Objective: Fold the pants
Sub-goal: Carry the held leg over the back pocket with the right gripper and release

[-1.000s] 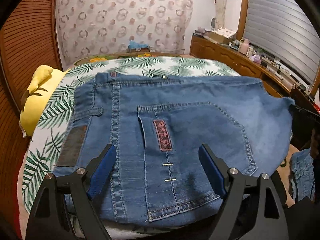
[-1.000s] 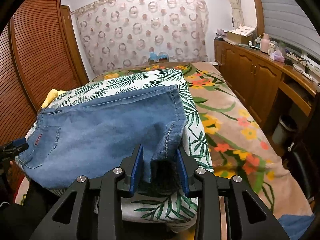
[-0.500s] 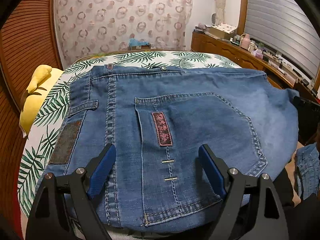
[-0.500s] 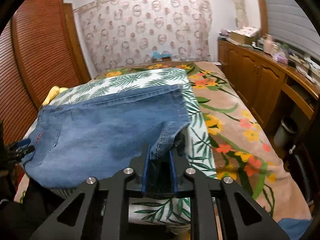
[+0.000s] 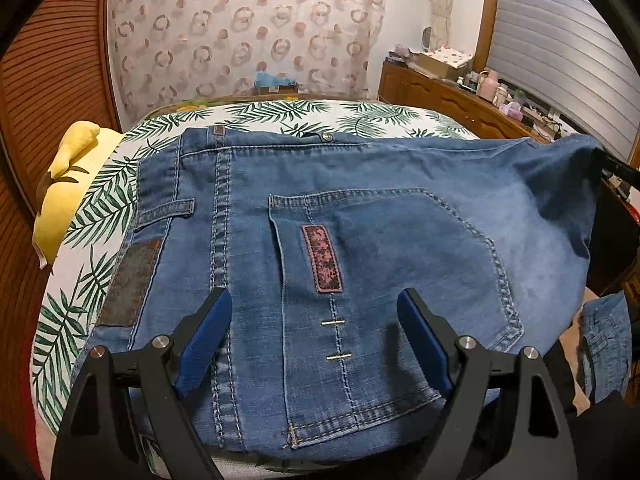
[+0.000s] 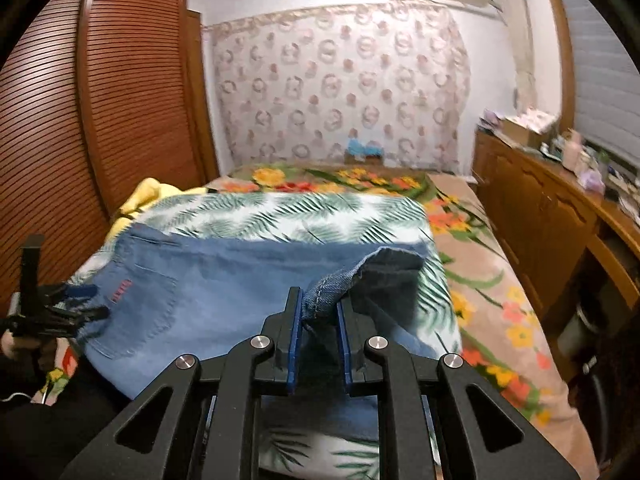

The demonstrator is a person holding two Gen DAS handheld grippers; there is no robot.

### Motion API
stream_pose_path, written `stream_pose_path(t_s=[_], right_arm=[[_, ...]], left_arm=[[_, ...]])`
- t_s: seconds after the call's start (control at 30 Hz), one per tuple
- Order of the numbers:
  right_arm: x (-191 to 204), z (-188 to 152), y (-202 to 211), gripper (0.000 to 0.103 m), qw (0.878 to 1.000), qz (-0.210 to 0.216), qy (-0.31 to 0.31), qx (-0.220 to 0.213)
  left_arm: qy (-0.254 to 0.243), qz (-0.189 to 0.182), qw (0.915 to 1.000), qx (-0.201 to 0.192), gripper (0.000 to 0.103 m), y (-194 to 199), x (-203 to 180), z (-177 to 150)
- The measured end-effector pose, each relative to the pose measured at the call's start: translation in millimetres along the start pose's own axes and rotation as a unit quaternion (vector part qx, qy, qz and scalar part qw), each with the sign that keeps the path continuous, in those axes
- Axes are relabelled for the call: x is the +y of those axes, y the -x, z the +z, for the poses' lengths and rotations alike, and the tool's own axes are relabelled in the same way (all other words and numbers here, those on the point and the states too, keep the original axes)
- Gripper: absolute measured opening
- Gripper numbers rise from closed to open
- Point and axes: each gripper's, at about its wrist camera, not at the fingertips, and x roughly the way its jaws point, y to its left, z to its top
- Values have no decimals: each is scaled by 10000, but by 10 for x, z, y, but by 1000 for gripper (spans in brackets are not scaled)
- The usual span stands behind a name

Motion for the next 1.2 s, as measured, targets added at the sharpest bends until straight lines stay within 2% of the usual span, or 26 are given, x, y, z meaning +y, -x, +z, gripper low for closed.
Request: stream_pose_path(t_s=[0.17,0.43,0.7,0.8,0.93,1.0,1.2], right_arm=[[156,146,17,15,9993,275,200,-138],[447,322,-198,15,9947,851,526,-225],[786,537,-510,15,9788,1773,1020,-72],[813,580,-646,15,9740,1959,1140,62],[787,625,-842,16,9707,2049,1215,312],[748,639,-896,24,9724,1924,1266,370],[529,749,-1063,38,9777,1655,1222,428]], left_arm=[[48,-45,10000,-69,85,86,22,48],[32,-55,9994,-340,85,324,54,110],[115,-6,9981,-600,85,579,199,121],[154,46,9979,-632,85,621,261,113],[213,74,9979,-613,85,613,331,87],[246,78,9979,-598,85,597,360,74],[266,57,9979,-588,85,584,362,58]])
